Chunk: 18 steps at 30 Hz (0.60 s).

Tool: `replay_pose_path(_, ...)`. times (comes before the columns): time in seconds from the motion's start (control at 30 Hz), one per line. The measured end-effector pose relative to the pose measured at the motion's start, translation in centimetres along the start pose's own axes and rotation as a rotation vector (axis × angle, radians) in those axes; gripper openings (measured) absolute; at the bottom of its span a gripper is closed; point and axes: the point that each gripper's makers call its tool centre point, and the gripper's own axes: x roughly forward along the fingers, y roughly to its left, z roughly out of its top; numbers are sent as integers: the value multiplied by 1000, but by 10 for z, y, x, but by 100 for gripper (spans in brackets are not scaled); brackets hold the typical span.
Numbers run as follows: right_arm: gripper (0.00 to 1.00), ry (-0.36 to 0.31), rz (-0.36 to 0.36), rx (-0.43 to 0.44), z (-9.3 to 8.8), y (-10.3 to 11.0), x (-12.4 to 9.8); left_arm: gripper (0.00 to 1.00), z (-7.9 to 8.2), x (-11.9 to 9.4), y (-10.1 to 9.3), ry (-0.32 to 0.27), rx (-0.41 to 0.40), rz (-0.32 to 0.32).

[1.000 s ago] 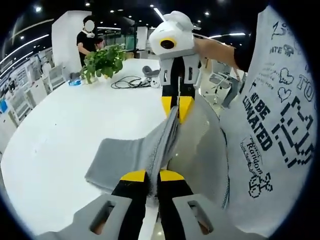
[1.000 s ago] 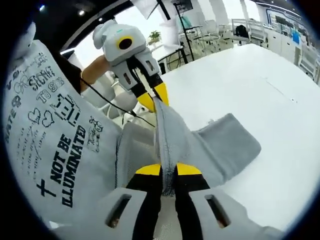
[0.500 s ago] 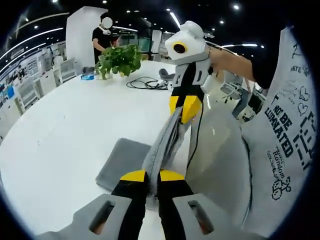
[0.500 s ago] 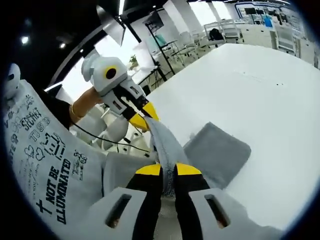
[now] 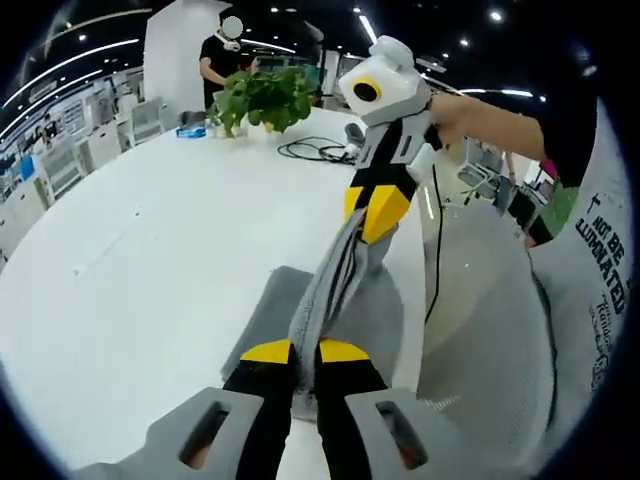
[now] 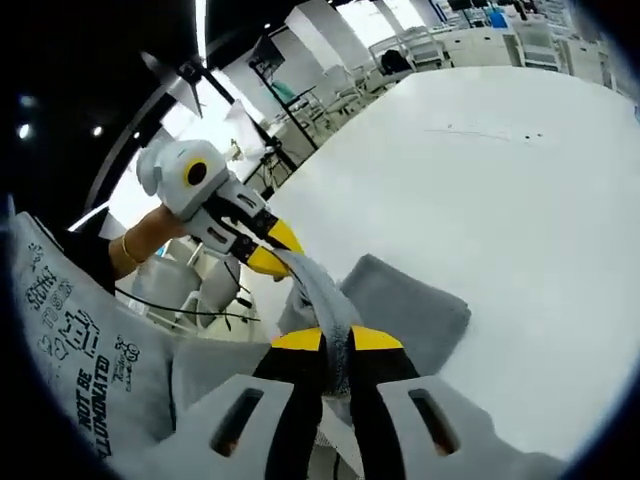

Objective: Fold the towel on the table until its edges align and the towel forms a compact rectangular stack.

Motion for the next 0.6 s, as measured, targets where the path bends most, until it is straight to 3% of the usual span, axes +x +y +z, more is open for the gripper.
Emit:
replay_pose_path(0.37, 6, 50, -55, 82, -19, -40, 30, 7, -34, 40, 8, 69, -137, -28)
replay_pose_path(0.6, 7, 2, -68, 239, -19, -60, 42, 7, -43, 56, 18, 87, -215, -1)
